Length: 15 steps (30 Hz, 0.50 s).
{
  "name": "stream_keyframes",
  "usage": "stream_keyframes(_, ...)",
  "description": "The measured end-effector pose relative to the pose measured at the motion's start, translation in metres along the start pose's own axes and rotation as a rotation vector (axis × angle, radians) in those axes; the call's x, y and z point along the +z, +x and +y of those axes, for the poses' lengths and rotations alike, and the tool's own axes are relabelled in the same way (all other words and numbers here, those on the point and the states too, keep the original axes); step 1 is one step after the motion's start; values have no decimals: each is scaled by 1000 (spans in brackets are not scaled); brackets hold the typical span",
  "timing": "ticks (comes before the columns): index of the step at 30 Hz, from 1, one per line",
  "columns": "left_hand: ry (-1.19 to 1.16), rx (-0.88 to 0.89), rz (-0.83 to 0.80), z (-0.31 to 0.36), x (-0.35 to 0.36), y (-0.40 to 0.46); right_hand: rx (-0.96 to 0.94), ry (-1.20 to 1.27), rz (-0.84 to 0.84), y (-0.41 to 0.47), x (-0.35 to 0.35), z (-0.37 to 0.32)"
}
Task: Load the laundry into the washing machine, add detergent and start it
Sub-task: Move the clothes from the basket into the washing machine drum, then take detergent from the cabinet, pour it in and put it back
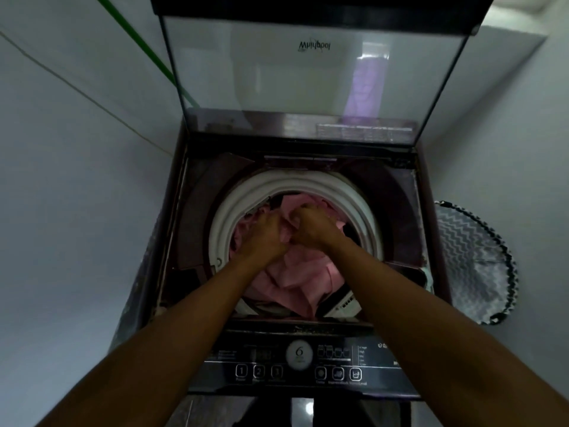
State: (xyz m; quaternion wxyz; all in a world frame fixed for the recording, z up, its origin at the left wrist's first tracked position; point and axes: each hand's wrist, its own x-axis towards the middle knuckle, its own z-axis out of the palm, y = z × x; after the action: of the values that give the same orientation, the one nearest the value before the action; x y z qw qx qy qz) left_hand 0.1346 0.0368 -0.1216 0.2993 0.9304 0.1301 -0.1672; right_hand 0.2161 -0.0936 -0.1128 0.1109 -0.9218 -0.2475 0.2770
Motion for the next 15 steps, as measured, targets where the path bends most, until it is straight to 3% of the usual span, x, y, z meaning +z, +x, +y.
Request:
stream_keyframes(8,-171,19,308,19,-50,-23,23,258,316,-8,-42,-18)
stream_keyframes(15,-147,76,396,31,-98,-34,-39,284,436,-19,-94,-52)
